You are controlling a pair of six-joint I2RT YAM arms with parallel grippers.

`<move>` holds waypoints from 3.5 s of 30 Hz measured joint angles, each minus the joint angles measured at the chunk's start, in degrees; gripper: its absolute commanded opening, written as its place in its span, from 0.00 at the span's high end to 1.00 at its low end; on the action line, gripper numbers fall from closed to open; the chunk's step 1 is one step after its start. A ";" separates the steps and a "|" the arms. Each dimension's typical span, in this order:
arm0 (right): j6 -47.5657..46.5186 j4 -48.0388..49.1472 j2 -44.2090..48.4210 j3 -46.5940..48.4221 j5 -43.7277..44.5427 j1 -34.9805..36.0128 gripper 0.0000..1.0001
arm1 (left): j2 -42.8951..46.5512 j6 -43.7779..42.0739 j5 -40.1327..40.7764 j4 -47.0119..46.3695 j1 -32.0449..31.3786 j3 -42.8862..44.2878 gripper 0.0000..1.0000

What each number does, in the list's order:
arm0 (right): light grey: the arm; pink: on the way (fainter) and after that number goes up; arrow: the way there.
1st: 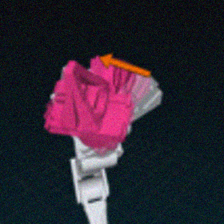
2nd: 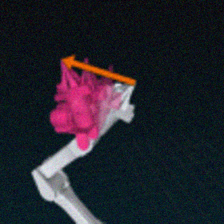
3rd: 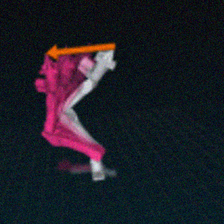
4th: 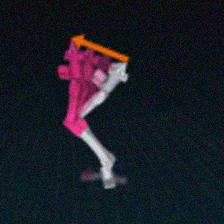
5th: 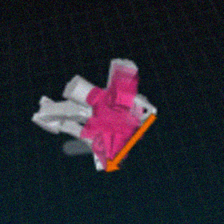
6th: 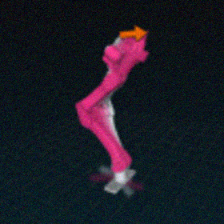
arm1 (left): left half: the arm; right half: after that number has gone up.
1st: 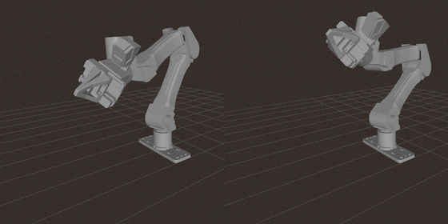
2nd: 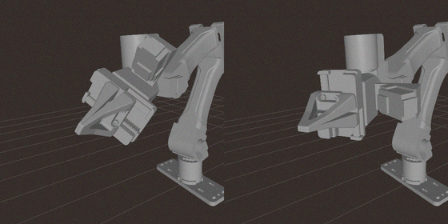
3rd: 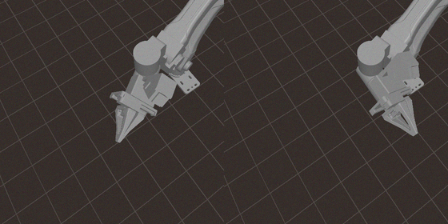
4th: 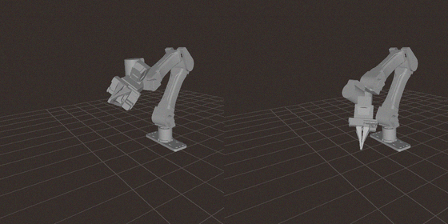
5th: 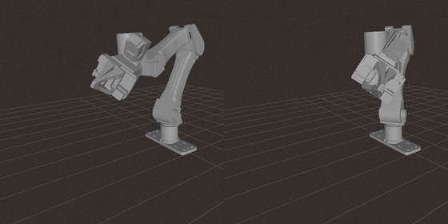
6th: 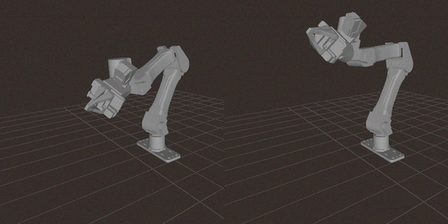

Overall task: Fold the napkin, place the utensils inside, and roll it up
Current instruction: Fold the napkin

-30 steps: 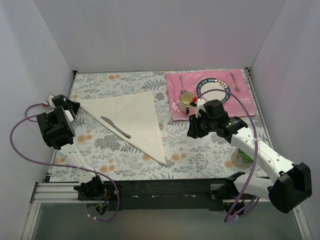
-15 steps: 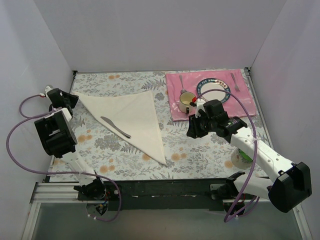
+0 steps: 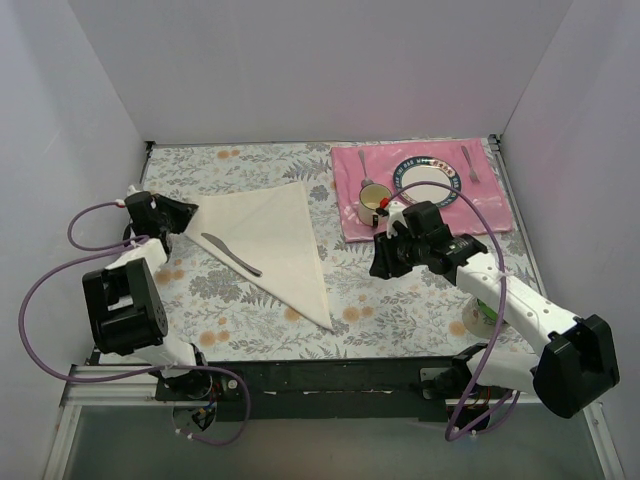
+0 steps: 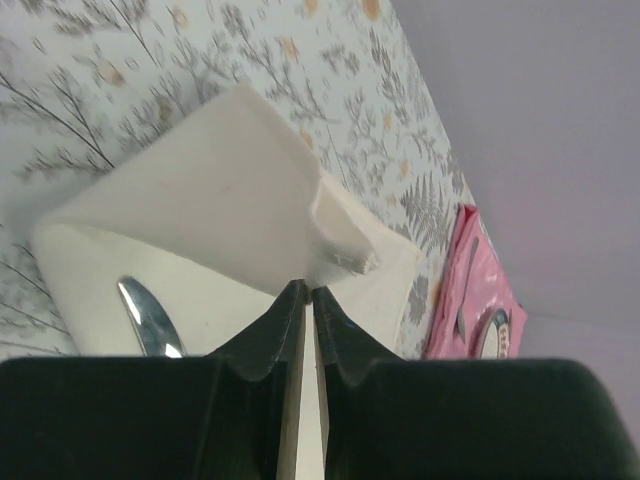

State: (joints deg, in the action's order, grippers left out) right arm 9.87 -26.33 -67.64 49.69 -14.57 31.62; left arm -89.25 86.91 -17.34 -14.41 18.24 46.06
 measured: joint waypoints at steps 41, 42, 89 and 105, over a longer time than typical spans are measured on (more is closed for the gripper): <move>0.52 2.99 -4.52 0.00 -3.45 0.00 0.60 | 16.83 1.60 -1.14 13.73 -16.39 -17.90 0.75; 0.52 2.99 -4.52 0.00 -3.50 0.00 0.60 | 17.03 1.44 -1.14 14.45 -16.44 -17.90 0.73; 0.37 3.61 -6.78 0.55 -3.76 1.16 0.57 | -15.32 -7.69 50.27 55.43 -50.25 21.05 0.70; 0.42 3.39 -6.05 0.55 -3.72 1.16 0.57 | -10.45 -8.09 51.21 58.66 -50.25 20.76 1.00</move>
State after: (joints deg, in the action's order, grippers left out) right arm 10.28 -22.94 -73.69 50.24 -18.28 32.77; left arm -99.70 78.83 33.87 44.25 -32.01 66.83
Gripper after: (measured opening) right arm 0.435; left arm 0.028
